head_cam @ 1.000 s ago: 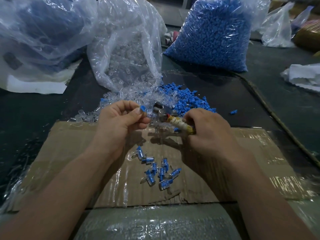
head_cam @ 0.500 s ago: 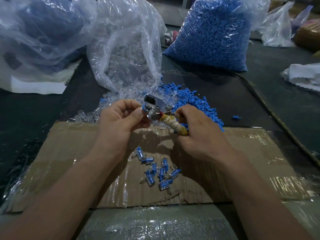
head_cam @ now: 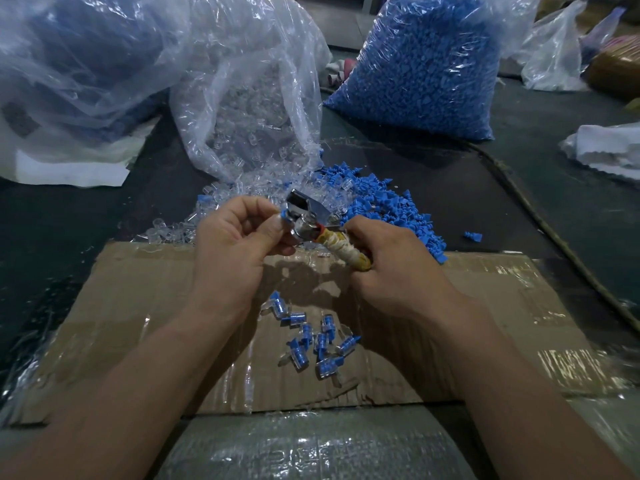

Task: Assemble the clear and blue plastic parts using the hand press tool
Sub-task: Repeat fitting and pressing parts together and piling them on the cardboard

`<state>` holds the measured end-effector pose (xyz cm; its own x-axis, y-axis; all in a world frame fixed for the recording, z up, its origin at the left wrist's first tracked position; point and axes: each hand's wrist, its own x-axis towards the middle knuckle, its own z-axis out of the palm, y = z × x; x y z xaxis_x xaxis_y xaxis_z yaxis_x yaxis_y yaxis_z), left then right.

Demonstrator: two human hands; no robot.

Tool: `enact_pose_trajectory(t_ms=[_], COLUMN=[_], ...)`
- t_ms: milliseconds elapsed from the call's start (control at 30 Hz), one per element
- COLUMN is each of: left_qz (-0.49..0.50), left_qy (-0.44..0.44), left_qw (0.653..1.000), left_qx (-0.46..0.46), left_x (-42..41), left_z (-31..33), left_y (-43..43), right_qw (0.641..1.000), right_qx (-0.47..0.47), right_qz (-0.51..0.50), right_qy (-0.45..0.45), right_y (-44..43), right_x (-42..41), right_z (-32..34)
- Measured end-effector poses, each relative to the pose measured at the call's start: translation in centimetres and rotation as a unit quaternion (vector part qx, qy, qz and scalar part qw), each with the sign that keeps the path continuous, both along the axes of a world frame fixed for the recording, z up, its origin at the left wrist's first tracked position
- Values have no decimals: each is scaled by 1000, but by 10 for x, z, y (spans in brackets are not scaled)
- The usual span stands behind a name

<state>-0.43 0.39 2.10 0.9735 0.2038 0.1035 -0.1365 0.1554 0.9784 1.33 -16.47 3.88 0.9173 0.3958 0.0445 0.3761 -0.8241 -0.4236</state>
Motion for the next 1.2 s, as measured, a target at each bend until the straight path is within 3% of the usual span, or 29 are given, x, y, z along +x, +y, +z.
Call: enact_pose_trajectory(t_ms=[533, 967, 1067, 1200], left_qz=[19, 37, -71, -243], left_qy=[-15, 10, 55, 81], left_qw=[998, 998, 994, 957], left_qx=[63, 40, 62, 138], left_x=[-2, 0, -1, -4], left_z=[2, 8, 13, 15], left_y=[-1, 7, 15, 15], right_qw=[1000, 996, 994, 993], right_qx=[6, -30, -34, -43], right_qz=[-9, -44, -73, -80], right_qy=[-26, -72, -74, -69], right_y=[3, -12, -18, -20], right_x=[-1, 6, 9, 11], right_z=[-2, -7, -5, -4])
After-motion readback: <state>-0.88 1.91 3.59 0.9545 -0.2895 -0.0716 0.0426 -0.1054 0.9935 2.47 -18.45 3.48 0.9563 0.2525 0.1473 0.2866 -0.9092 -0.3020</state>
